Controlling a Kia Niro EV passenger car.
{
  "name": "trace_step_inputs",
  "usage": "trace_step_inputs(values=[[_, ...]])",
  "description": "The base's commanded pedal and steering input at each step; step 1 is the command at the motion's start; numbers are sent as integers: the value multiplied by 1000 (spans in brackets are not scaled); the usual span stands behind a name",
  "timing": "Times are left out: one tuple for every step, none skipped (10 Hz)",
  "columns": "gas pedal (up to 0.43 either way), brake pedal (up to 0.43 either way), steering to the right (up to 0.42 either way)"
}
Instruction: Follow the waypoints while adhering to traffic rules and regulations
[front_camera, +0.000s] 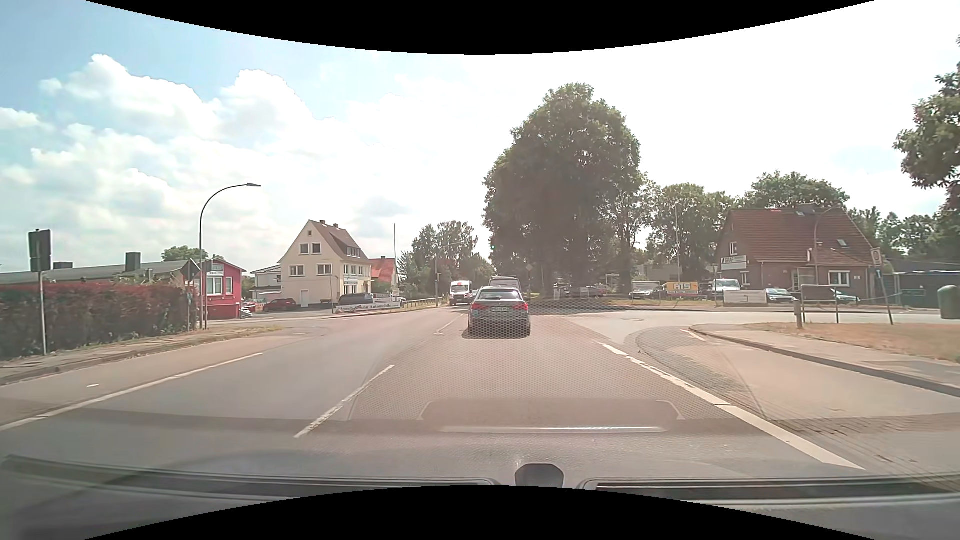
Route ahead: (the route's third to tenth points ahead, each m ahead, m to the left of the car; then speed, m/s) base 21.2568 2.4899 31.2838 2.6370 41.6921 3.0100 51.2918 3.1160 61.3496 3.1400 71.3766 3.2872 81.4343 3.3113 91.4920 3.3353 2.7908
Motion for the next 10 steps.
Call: trace_step_inputs(values=[[0,61,3],[0,61,3],[0,67,3],[0,73,1],[0,79,-1],[0,79,-2],[0,79,-2],[0,73,-2],[0,6,-2],[0,0,-2]])
